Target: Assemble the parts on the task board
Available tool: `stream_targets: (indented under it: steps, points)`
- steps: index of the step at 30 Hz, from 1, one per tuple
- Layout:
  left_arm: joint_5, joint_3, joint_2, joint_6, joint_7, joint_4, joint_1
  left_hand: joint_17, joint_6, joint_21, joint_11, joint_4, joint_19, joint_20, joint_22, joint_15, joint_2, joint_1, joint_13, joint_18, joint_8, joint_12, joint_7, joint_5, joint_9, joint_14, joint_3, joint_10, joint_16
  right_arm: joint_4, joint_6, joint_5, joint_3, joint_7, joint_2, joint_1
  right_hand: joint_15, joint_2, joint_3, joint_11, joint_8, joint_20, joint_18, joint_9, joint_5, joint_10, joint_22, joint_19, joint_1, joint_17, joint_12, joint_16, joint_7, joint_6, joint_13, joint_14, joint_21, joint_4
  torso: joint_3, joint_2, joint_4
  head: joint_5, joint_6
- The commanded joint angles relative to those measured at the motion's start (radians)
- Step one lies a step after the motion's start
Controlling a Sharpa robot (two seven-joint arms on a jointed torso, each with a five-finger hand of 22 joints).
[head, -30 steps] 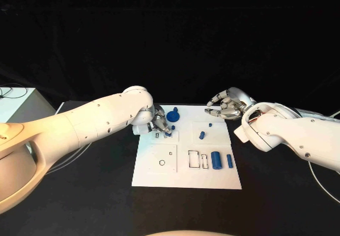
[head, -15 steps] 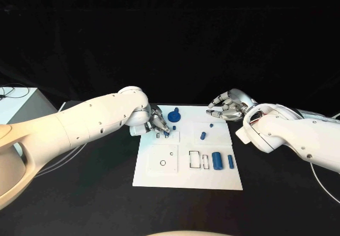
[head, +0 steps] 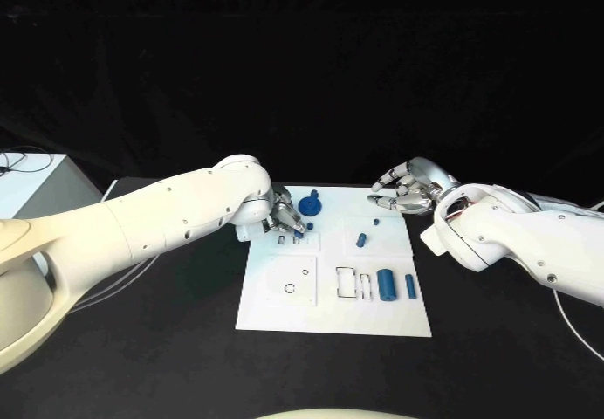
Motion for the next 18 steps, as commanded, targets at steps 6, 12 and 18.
stream_targets:
  steps: [6,12,18]
  points:
    - [-0.076,-0.003,0.005,-0.010,0.005,0.009,-0.003,0.263,0.031,0.006,0.001,-0.171,0.008,0.001,0.004,-0.007,0.000,-0.006,-0.007,-0.010,0.002,0.003,-0.025,0.004,0.262,0.106,0.164,0.006,0.003,0.002,0.012,-0.009,0.000,0.006,-0.001,-0.001,0.003,0.000,-0.002,0.003,0.005,0.001,0.005,0.001,0.003,0.062,0.182,0.067,-0.006,0.237,-0.004,-0.004,-0.001,-0.010,0.231,0.098,-0.004,0.001,0.0003,0.000,0.0009,-0.001,-0.005]
    - [-0.097,-0.005,0.002,0.011,0.004,0.018,-0.003,0.263,0.031,0.007,0.000,-0.172,0.009,0.001,0.006,-0.007,0.000,-0.006,-0.006,-0.010,0.002,0.003,-0.025,0.005,0.263,0.106,0.165,0.007,0.003,0.003,0.012,-0.009,0.000,0.006,-0.002,-0.001,0.003,0.000,-0.002,0.004,0.005,0.001,0.005,0.002,0.005,0.062,0.182,0.067,-0.007,0.237,-0.004,-0.004,-0.001,-0.010,0.231,0.098,-0.005,0.001,0.0001,0.000,0.0013,-0.001,-0.009]
    - [-0.110,-0.007,-0.001,0.032,0.000,0.026,-0.003,0.263,0.032,0.006,0.000,-0.174,0.009,0.001,0.005,-0.008,-0.001,-0.006,-0.012,-0.010,0.002,0.000,-0.025,0.006,0.263,0.106,0.167,0.005,0.003,0.002,0.013,-0.009,0.000,0.006,-0.002,-0.001,0.003,0.000,-0.002,0.004,0.005,0.001,0.005,0.002,0.005,0.062,0.182,0.067,-0.007,0.237,-0.004,-0.004,-0.001,-0.010,0.231,0.098,-0.005,0.001,-0.0003,0.000,0.0016,-0.001,-0.010]
